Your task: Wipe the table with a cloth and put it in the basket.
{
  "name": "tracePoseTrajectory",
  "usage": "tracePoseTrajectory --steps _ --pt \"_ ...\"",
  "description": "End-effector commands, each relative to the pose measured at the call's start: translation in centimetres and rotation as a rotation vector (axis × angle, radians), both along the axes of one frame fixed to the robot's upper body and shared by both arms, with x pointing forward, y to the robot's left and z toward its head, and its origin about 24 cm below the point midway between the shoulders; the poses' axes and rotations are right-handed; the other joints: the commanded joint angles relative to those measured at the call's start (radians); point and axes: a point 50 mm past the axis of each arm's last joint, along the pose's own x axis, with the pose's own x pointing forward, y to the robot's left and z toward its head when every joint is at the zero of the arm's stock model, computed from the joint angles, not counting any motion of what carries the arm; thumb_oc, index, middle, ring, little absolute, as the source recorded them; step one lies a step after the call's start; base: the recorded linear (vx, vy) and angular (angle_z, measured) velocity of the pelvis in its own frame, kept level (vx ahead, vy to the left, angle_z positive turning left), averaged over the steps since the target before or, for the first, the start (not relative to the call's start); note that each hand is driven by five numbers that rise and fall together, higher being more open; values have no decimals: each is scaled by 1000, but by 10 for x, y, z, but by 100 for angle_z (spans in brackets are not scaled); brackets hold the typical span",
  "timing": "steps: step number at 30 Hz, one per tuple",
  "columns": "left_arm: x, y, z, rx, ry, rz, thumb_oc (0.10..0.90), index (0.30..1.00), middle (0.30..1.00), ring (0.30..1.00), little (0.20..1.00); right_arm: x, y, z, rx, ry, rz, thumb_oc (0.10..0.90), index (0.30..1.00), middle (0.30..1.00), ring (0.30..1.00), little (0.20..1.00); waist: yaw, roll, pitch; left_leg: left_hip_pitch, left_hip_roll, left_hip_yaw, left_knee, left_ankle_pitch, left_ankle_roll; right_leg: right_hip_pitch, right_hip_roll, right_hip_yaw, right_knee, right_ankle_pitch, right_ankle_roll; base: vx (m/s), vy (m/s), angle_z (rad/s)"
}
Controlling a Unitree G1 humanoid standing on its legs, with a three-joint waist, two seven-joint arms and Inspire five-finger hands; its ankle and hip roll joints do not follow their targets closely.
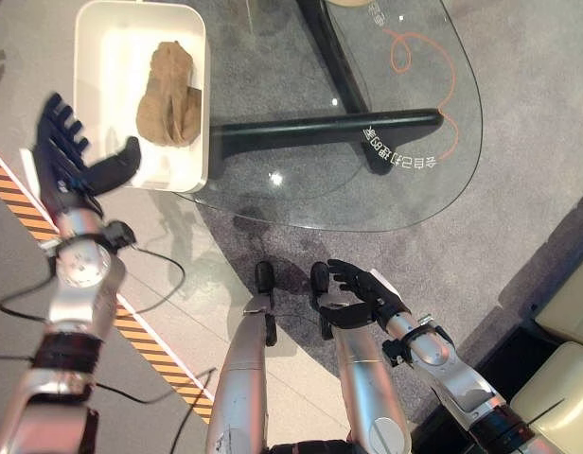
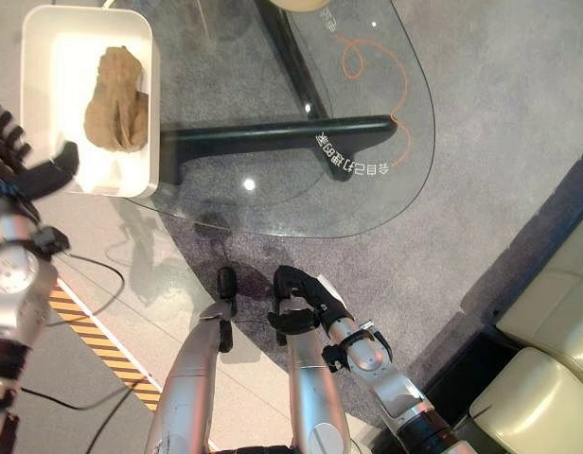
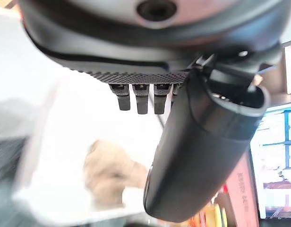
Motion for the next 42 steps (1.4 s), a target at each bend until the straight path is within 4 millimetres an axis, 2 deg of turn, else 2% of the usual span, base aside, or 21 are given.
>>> tracePoseTrajectory --steps 1,2,4,5,10,11,14,16,21,24,25,29,33,42 --pt "-3 -1 19 29 -96 -20 800 900 900 900 900 -14 4 2 80 -41 25 800 900 900 900 900 1 48 -24 67 -69 -55 22 -41 58 107 -14 -55 -102 57 25 -1 -109 5" --pt "-9 -10 -6 -2 -9 -52 800 900 900 900 900 -16 0 -8 76 -8 4 800 900 900 900 900 9 51 -24 110 -70 -67 2 -31 52 155 -18 -64 -119 56 25 5 -94 18" --pt "-15 -15 -30 -60 75 -69 800 900 900 900 900 -18 -4 -16 75 20 -16 800 900 900 900 900 16 55 -24 148 -71 -76 -11 -25 47 198 -22 -73 -131 54 24 1 -91 14" --pt "-22 -19 -53 -123 166 -92 800 900 900 900 900 -21 -8 -24 77 54 -36 800 900 900 900 900 21 57 -24 181 -72 -84 -22 -19 42 238 -25 -81 -143 53 23 2 -89 2" --pt "-61 -33 -130 -269 452 -126 800 900 900 900 900 -37 -20 -51 74 164 -113 800 900 900 900 900 33 57 -98 254 -68 -109 -73 -2 26 342 -31 -104 -210 58 15 23 -94 4" --pt "-79 -33 -155 -311 544 -125 800 900 900 900 900 -44 -24 -60 87 204 -137 800 900 900 900 900 38 53 -124 284 -65 -116 -97 4 20 381 -31 -112 -236 60 16 37 -102 11" --pt "-103 -39 -188 -359 685 -121 800 900 900 900 900 -55 -28 -74 93 272 -178 800 900 900 900 900 41 47 -166 330 -58 -122 -139 15 12 436 -29 -115 -278 67 18 42 -92 12" --pt "-126 -48 -217 -433 824 -104 800 900 900 900 900 -67 -33 -91 71 343 -220 800 900 900 900 900 44 43 -215 383 -50 -127 -192 24 5 493 -27 -120 -324 73 22 69 -77 4" --pt "-171 -68 -261 -549 1086 -103 800 900 900 900 900 -90 -38 -119 17 454 -279 800 900 900 900 900 43 43 -317 465 -29 -131 -273 40 -5 568 -25 -124 -386 86 34 81 -47 14" --pt "-186 -73 -272 -538 1182 -111 800 900 900 900 900 -103 -38 -130 4 522 -307 800 900 900 900 900 39 42 -351 493 -22 -129 -300 42 -8 592 -25 -121 -413 95 40 61 -36 3" --pt "-195 -76 -277 -519 1253 -106 800 900 900 900 900 -112 -38 -138 -6 588 -332 800 900 900 900 900 34 42 -373 512 -15 -125 -317 42 -9 606 -26 -118 -429 101 44 53 -30 0" --pt "-210 -79 -286 -524 1343 -83 800 900 900 900 900 -136 -39 -153 -8 746 -368 800 900 900 900 900 26 43 -407 548 -3 -111 -344 38 -13 634 -34 -112 -468 116 53 41 -16 -2" --pt "-212 -80 -288 -519 1374 -111 800 900 900 900 900 -155 -40 -162 46 881 -458 800 900 900 900 900 19 47 -435 578 7 -99 -362 33 -12 652 -35 -100 -480 119 57 43 -1 -2" --pt "-211 -80 -288 -524 1371 -135 800 900 900 900 900 -167 -43 -165 31 953 -473 800 900 900 900 900 12 55 -457 609 16 -91 -370 23 -10 671 -39 -89 -482 116 57 34 11 -6"
